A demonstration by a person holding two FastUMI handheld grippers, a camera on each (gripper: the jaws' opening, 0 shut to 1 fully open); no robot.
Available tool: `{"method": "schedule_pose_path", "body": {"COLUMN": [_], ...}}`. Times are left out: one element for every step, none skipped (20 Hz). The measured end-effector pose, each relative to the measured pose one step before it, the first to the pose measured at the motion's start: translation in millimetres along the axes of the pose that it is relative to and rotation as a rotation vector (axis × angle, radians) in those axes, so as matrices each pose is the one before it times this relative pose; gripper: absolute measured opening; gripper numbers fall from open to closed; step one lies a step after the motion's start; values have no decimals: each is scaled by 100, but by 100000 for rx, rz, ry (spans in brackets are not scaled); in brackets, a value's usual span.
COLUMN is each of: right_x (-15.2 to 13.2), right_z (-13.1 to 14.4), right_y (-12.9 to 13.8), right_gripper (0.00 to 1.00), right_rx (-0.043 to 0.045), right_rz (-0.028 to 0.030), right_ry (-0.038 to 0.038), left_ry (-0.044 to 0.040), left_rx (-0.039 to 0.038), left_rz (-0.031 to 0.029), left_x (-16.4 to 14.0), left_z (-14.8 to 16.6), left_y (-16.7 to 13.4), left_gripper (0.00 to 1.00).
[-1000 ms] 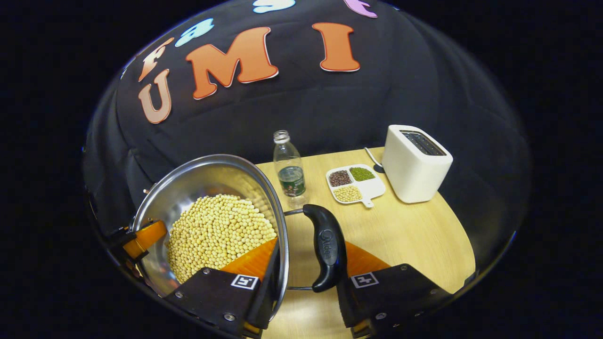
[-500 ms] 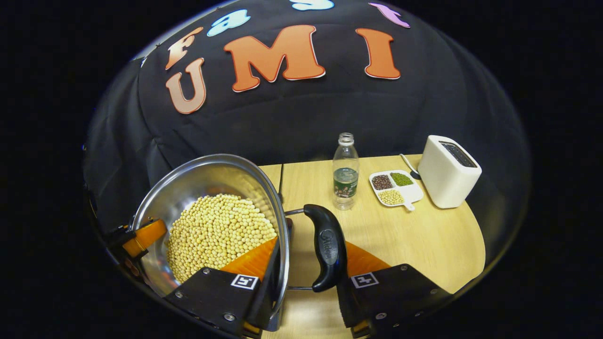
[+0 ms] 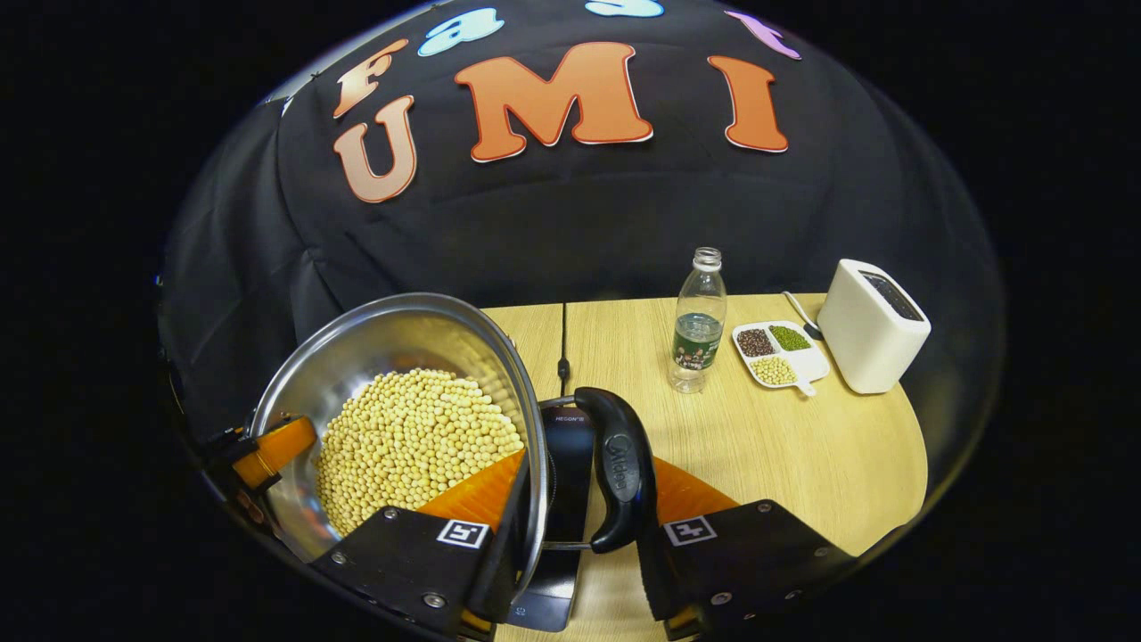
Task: First push the handle of the pot to place it horizontally, then grasp the pot with both hands and set it on the induction cooktop.
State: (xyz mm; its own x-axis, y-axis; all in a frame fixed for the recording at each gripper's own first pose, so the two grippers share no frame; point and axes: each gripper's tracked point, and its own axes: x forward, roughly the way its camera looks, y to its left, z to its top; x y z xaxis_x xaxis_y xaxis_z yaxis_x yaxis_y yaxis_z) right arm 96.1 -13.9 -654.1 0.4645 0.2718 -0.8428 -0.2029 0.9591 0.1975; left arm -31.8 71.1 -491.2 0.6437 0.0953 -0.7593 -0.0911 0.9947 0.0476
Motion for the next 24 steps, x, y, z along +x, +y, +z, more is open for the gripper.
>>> {"method": "schedule_pose_path", "body": {"right_x": [60,53,88,-70,17,-37,124,-58,75,-68,67,-26,5,68,-104,-70,-22,-148,-14,-85,75,-26,41,53], "right_z": [4,-22,44,-150,19,-105,116,-32,-32,-110,59,74,26,-6,-3,-154,0,152,187,-70,-111,-73,92,-61], "right_y": [-75,68,-24,17,-41,-47,9,17,81,-12,-30,-97,-55,-105,-53,-54,3,-58,67,-104,49,-60,-5,-96], "right_gripper": [57,57,57,57,57,57,57,53,57,53,57,57,57,57,57,57,57,57,57,57,57,57,57,57], "right_rx": [33,424,-108,314,-306,99,-328,97,-85,336,-8,480,155,416,92,-101,31,-126,-79,-328,265,58,286,82], "right_rz": [-65,-127,-70,-97,35,-23,-123,-374,-292,-170,-16,2,329,305,90,-217,-255,-286,-336,-20,59,105,90,107], "right_ry": [453,230,624,410,666,640,325,138,483,576,728,750,763,968,375,292,331,427,281,576,709,754,425,736], "left_ry": [739,397,771,307,804,523,704,358,638,761,817,739,521,545,221,456,588,927,562,747,525,713,231,812], "left_rx": [45,-365,-204,-354,-288,-324,-124,-205,-108,-179,35,222,430,565,437,270,-463,-333,-259,35,56,481,286,303], "left_rz": [-52,-88,-73,-93,-63,-196,-99,-75,-69,-44,77,170,207,165,187,83,-52,-164,2,-22,126,229,334,205], "left_x": [286,339,226,135,293,313,270,359,534,410,334,34,158,275,197,441,154,-97,308,281,207,162,94,-53], "left_z": [-266,-243,-367,-226,-612,-323,-133,-144,-360,-199,-138,-431,-221,-305,-334,-409,-280,-113,-217,-242,-211,-161,-2,-125], "left_y": [199,88,128,85,187,74,-144,25,-109,-93,23,-34,10,89,61,99,-9,-184,-51,-59,-88,-145,-38,-17], "left_gripper": [67,71,71,71,74,71,71,71,69,68,68,69,71,71,71,71,69,69,71,71,71,74,74,71]}}
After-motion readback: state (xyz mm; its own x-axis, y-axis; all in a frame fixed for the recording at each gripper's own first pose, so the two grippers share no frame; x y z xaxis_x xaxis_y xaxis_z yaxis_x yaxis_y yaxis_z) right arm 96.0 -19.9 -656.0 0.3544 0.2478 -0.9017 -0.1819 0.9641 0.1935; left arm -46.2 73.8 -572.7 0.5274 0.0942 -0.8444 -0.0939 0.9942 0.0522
